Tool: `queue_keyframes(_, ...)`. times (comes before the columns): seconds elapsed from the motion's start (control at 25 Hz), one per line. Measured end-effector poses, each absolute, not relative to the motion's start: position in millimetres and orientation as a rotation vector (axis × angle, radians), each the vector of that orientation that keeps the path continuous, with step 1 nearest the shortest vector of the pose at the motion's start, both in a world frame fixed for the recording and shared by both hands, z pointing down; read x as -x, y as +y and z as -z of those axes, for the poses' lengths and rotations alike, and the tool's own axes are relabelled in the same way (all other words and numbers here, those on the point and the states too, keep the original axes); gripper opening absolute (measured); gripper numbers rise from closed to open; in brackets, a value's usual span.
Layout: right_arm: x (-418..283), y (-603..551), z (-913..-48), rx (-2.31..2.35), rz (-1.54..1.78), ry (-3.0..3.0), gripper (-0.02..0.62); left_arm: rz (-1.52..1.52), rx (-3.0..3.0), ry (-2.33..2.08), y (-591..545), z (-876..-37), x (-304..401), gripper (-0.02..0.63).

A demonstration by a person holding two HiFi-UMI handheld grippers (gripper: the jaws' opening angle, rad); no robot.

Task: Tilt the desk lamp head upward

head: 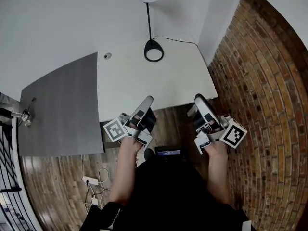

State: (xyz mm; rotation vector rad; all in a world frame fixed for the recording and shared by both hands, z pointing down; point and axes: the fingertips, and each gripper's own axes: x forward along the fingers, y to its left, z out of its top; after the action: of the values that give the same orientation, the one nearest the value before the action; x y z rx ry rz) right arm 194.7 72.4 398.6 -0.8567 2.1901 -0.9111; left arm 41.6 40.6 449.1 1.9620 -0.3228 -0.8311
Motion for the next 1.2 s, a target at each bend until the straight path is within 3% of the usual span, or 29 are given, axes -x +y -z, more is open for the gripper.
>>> queue_keyframes(0.56,-215.5,82.0,-417.4,0.737,0.965,2.157,0.029,0.759,-1.993,-0.359,51.3,-450.0,-77.6,0.012)
queue_keyframes(1.2,-204.1,87.8,-409.6,0.667,0.94,2.223,0.021,0.758,-2.005,-0.355,61.4,-448.7,-81.6,0.012)
